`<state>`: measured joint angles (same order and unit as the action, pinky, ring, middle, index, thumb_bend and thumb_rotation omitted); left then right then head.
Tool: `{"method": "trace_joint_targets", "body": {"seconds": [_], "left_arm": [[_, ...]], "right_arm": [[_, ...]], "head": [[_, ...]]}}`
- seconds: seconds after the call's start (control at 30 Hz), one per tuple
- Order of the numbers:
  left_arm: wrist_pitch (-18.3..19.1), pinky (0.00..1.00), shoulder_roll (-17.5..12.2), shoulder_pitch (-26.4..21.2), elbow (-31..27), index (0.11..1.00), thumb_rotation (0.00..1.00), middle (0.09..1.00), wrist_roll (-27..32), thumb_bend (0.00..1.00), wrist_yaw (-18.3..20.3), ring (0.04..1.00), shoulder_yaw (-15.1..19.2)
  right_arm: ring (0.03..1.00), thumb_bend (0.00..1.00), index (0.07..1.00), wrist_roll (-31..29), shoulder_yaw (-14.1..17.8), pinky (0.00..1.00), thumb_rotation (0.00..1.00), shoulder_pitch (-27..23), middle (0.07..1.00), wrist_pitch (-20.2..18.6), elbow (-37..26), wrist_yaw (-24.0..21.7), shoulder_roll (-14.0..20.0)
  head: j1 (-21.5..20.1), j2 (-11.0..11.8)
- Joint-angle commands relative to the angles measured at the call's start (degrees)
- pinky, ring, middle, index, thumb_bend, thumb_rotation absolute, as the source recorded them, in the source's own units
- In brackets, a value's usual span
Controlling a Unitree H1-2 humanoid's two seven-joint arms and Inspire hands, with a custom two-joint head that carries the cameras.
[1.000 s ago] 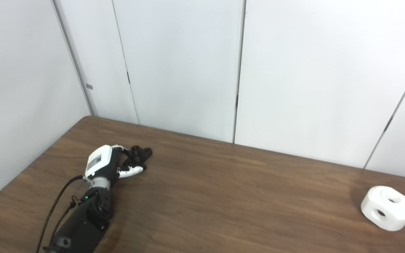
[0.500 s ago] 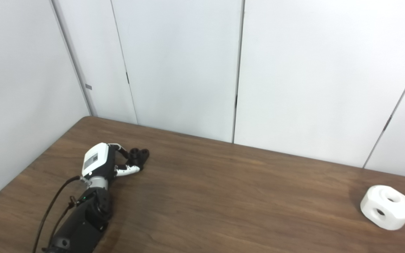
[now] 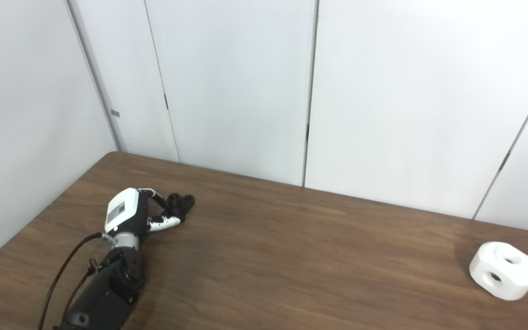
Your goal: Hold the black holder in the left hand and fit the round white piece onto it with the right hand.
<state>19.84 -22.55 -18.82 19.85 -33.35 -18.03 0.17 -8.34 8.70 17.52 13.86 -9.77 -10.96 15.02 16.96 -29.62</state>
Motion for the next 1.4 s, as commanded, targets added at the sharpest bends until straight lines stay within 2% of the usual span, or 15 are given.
{"method": "trace_joint_targets", "body": {"seconds": [0.0,0.13,0.4,0.7,1.0,1.13,1.37], "left_arm": [[-1.28,0.96,-1.11,-0.65,-1.35,0.486,0.04,0.786,-0.33,0.51,-1.18,0.876,0.19],[-2.60,0.94,-0.83,0.17,-2.03,0.486,0.04,0.780,-0.17,0.51,-1.53,0.868,-0.03],[-3.29,0.94,0.12,3.65,-6.03,0.486,0.04,0.778,0.40,0.51,-0.01,0.859,-0.30],[-1.82,0.94,0.53,9.96,-16.23,0.488,0.04,0.790,-0.37,0.51,5.69,0.868,-2.72],[-1.84,0.92,2.13,14.29,-23.60,0.488,0.04,0.789,-2.01,0.51,8.99,0.861,-5.38],[-3.66,0.88,2.91,16.49,-26.34,0.488,0.04,0.780,-2.45,0.51,9.89,0.852,-6.89],[-6.70,0.89,4.69,20.45,-32.09,0.487,0.04,0.776,-4.63,0.51,11.72,0.855,-10.37]], "right_arm": [[1.000,0.52,1.000,-0.82,-1.15,1.00,1.00,2.07,1.000,-0.59,1.99,-0.14,-1.31],[1.000,0.52,1.000,-1.32,-1.19,1.00,1.00,2.07,1.000,-0.22,2.08,-0.43,-1.30],[1.000,0.54,1.000,-0.80,-1.37,1.00,1.00,2.14,1.000,-1.90,0.99,0.25,-1.79],[1.000,0.53,1.000,-0.29,-1.62,1.00,1.00,1.97,1.000,-2.73,0.21,0.64,-2.17],[1.000,0.55,1.000,0.74,-2.05,1.00,1.00,2.40,1.000,-4.60,-2.37,1.42,-2.38],[1.000,0.56,1.000,1.26,-2.34,1.00,1.00,2.54,1.000,-5.71,-3.74,1.90,-2.65],[1.000,0.54,1.000,1.99,-2.72,1.00,1.00,2.87,1.000,-6.03,-5.42,2.51,-2.87]], "head": [[-0.18,-0.26],[-0.60,-0.54],[-1.53,-1.08],[-2.75,-2.15],[-3.99,-4.32],[-5.28,-5.81],[-7.51,-8.97]]}}
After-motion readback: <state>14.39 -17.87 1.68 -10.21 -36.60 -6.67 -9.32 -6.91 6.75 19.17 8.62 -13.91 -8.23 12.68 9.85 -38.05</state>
